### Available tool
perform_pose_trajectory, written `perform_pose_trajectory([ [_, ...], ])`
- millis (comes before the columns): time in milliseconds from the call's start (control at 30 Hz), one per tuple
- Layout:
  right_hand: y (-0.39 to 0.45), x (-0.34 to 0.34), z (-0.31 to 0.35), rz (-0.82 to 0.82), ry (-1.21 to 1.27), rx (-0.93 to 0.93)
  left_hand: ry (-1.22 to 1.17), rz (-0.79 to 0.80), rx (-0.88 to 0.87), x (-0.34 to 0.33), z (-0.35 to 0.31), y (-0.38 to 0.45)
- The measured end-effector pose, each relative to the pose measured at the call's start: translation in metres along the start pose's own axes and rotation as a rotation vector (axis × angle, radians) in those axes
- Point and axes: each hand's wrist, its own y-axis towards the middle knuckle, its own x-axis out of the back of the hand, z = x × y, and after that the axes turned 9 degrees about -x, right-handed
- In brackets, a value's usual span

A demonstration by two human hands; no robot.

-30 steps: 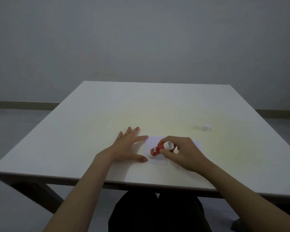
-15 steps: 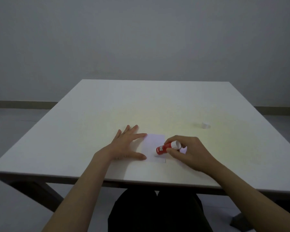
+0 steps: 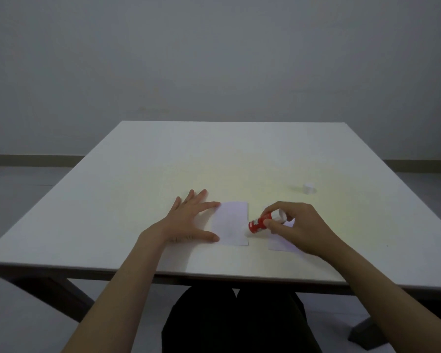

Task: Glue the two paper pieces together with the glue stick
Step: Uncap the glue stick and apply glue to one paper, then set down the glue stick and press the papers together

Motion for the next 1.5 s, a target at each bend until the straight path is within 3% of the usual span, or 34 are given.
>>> perform_pose_trajectory([
  [167, 0.010, 0.005, -0.002, -0.224, 0.053, -0.096, -0.026, 0.008, 0.003, 0.002, -0.002, -0.001],
  [267, 0.005, 0.006, 0.001, -0.241, 0.188, -0.120, -0.055, -0.013, -0.003, 0.002, -0.002, -0.003],
  [433, -0.005, 0.003, 0.008, -0.180, 0.511, -0.252, -0.183, -0.069, -0.015, 0.002, -0.003, -0.006],
  [800, -0.019, -0.007, 0.018, -0.127, 0.724, -0.302, -0.291, -0.217, -0.031, 0.005, -0.013, -0.013],
  [967, -0.015, -0.022, 0.029, 0.076, 1.289, -0.433, -0.575, -0.437, -0.117, 0.005, -0.047, -0.021],
  [1033, -0.011, -0.034, 0.037, 0.179, 1.394, -0.443, -0.664, -0.533, -0.135, 0.000, -0.067, -0.019],
  [1167, -0.002, -0.054, 0.050, 0.211, 1.312, -0.390, -0.866, -0.811, -0.036, 0.004, -0.085, -0.014],
  [1300, 0.003, -0.060, 0.052, 0.121, 1.075, -0.413, -0.864, -0.849, 0.013, 0.023, -0.076, -0.016],
  [1367, 0.000, -0.061, 0.047, 0.013, 0.880, -0.452, -0.792, -0.911, 0.054, 0.038, -0.063, -0.014],
  [1500, -0.013, -0.062, 0.035, -0.103, 0.653, -0.388, -0.405, -0.977, 0.198, 0.061, -0.037, 0.004],
])
